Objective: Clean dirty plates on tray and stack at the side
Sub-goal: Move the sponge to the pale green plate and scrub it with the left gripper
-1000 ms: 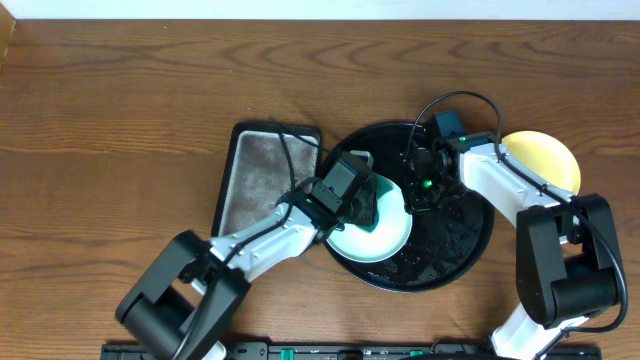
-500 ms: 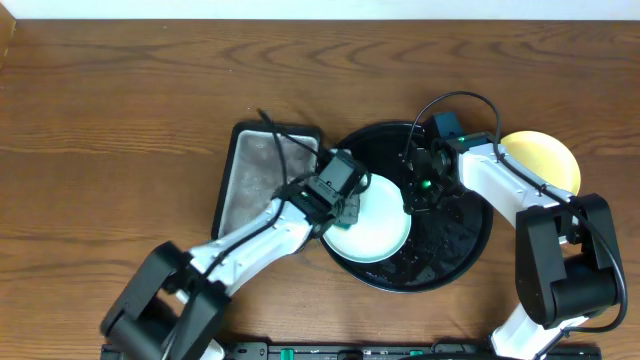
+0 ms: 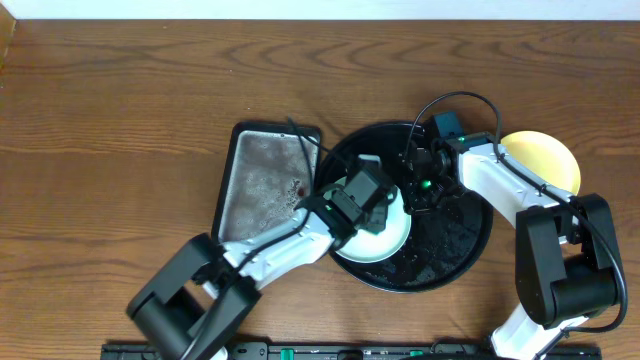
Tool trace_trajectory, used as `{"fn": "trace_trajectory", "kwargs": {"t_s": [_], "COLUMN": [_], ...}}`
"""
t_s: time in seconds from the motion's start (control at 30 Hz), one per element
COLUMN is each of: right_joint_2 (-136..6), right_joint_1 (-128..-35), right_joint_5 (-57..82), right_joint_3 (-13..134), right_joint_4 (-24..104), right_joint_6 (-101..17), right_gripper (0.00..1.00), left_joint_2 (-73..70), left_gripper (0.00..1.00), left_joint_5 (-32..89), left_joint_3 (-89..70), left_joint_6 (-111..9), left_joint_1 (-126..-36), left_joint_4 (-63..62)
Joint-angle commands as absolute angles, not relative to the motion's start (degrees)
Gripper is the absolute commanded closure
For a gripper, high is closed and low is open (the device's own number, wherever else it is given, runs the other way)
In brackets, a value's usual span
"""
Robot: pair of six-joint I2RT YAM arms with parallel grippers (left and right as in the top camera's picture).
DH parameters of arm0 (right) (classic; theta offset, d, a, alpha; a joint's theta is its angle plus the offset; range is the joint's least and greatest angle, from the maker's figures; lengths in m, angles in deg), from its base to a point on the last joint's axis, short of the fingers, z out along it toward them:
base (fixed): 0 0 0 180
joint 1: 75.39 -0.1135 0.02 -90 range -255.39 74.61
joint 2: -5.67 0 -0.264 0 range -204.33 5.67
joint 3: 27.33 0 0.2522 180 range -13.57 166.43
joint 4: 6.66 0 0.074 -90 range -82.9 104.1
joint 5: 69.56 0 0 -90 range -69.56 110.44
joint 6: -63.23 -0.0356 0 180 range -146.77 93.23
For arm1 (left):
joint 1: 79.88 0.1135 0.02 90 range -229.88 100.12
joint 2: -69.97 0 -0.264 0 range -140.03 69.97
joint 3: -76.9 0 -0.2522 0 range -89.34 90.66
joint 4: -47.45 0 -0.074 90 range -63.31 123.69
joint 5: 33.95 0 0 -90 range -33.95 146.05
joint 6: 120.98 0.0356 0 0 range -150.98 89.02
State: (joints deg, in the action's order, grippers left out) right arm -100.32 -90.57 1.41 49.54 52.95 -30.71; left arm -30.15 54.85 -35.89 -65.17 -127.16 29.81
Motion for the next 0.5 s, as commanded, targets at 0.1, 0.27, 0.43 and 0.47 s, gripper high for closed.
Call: {"fn": "trace_trajectory", "kwargs": {"t_s": [0.1, 0.27, 0.43, 0.47], "right_joint_2": [-100.13, -100.13, -100.13, -100.13], "right_joint_1": [-90.87, -90.81, -90.85, -90.85], "right_joint_5": [1.13, 1.72, 3.81, 3.92], "right_joint_3": [49.19, 49.19, 49.19, 49.19], "right_joint_4": [53.04, 52.75, 51.7, 51.44], "right_joint_6": [-31.43, -31.48, -32.33, -32.33], "right_gripper": [0.99, 0.99, 0.99, 0.99], "left_joint_2": [-32.57, -27.57, -19.07, -16.95], "left_gripper": [0.89, 0.92, 0.92, 0.92], "left_joint_5": [58.88, 60.23, 60.14, 60.14], "left_joint_3": [-35.47, -35.45, -35.45, -35.47], "left_joint_6": [-63.58, -58.11, -57.76, -57.76], "left_joint_1": [-126.35, -121.66, -118.35, -117.68], "left_joint_4": [26.75, 21.71, 17.16, 16.04]}}
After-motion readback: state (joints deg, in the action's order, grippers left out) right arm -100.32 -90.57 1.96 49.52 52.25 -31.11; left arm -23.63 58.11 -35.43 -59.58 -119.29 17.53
